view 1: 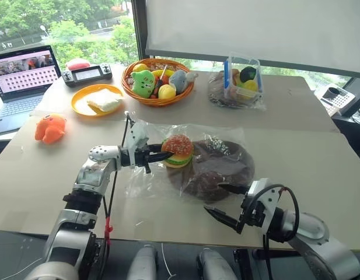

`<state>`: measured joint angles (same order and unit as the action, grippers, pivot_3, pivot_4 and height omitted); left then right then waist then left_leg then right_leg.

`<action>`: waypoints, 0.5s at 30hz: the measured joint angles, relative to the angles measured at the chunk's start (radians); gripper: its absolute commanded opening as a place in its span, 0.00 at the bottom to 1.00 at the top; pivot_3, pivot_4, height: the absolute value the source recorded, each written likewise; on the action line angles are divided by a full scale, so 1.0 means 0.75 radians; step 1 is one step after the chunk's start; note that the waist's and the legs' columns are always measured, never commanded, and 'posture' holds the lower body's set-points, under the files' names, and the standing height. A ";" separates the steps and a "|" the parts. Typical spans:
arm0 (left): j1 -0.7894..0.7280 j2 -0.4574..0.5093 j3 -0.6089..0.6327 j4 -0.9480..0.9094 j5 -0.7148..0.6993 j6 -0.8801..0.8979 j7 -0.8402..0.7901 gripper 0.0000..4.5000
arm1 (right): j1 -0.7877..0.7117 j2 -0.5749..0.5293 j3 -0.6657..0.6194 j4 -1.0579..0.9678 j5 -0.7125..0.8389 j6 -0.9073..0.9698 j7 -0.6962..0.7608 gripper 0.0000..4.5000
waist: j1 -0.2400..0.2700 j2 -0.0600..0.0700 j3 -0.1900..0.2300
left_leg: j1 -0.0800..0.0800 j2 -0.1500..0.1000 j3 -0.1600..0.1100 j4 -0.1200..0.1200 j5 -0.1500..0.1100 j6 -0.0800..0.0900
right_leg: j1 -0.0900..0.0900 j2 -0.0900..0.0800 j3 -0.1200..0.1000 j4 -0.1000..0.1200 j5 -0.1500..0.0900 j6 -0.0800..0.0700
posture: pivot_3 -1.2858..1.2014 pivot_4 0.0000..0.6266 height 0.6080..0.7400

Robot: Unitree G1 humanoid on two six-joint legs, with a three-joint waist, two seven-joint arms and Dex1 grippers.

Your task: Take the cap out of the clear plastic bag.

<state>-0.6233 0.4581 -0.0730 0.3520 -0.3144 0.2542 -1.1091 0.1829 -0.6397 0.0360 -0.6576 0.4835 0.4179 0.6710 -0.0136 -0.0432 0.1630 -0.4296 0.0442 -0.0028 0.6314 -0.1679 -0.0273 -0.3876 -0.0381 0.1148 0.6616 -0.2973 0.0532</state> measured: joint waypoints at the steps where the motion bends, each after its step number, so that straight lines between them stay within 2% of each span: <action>1: 0.000 -0.003 0.010 0.000 -0.009 0.013 0.001 0.31 | 0.000 0.000 0.000 0.000 0.000 0.000 0.000 1.00 | 0.000 0.000 0.000 | 0.000 0.000 0.000 0.000 0.000 0.000 | 0.000 0.000 0.000 0.000 0.000 0.000 | 0.52 0.24 1.00; 5: -0.003 -0.014 0.074 0.001 -0.057 0.084 0.038 0.31 | 0.000 0.000 0.000 0.001 0.000 0.001 0.003 1.00 | -0.003 0.000 0.000 | 0.000 0.000 0.000 0.000 0.000 0.000 | -0.001 0.000 0.000 0.001 0.000 0.000 | 0.52 0.24 1.00; 9: -0.130 -0.016 0.261 0.142 -0.116 0.138 0.244 0.31 | -0.007 0.002 0.000 0.018 0.000 0.005 0.005 1.00 | -0.005 -0.001 0.001 | -0.001 0.000 -0.001 0.001 0.000 0.000 | -0.001 0.001 -0.001 0.002 0.000 0.001 | 0.52 0.24 1.00; 11: -0.336 0.027 0.382 0.419 -0.076 0.058 0.522 0.31 | -0.022 0.004 0.000 0.036 0.000 0.011 0.006 1.00 | -0.007 -0.002 0.001 | -0.001 0.000 -0.002 0.002 0.000 0.000 | -0.001 0.001 -0.001 0.002 -0.001 0.002 | 0.52 0.24 1.00; 13: -0.413 0.067 0.418 0.535 -0.039 -0.006 0.647 0.31 | -0.024 0.005 -0.002 0.038 0.000 0.011 0.006 1.00 | -0.012 -0.001 0.001 | -0.001 -0.001 -0.002 0.001 0.000 0.000 | -0.001 0.000 0.000 0.001 0.000 0.002 | 0.52 0.24 1.00; 15: -0.554 0.107 0.444 0.821 0.045 -0.149 0.925 0.31 | -0.032 0.006 -0.002 0.050 0.000 0.012 0.006 1.00 | -0.007 -0.002 0.001 | -0.002 -0.001 -0.003 0.001 0.000 0.000 | -0.002 0.000 -0.001 0.000 0.000 0.002 | 0.52 0.24 1.00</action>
<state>-1.0388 0.5387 0.2602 0.9680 -0.2804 0.1425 -0.4156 0.1592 -0.6352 0.0347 -0.6204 0.4836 0.4269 0.6752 -0.0187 -0.0447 0.1637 -0.4311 0.0433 -0.0048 0.6321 -0.1681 -0.0273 -0.3888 -0.0381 0.1138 0.6617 -0.2972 0.0550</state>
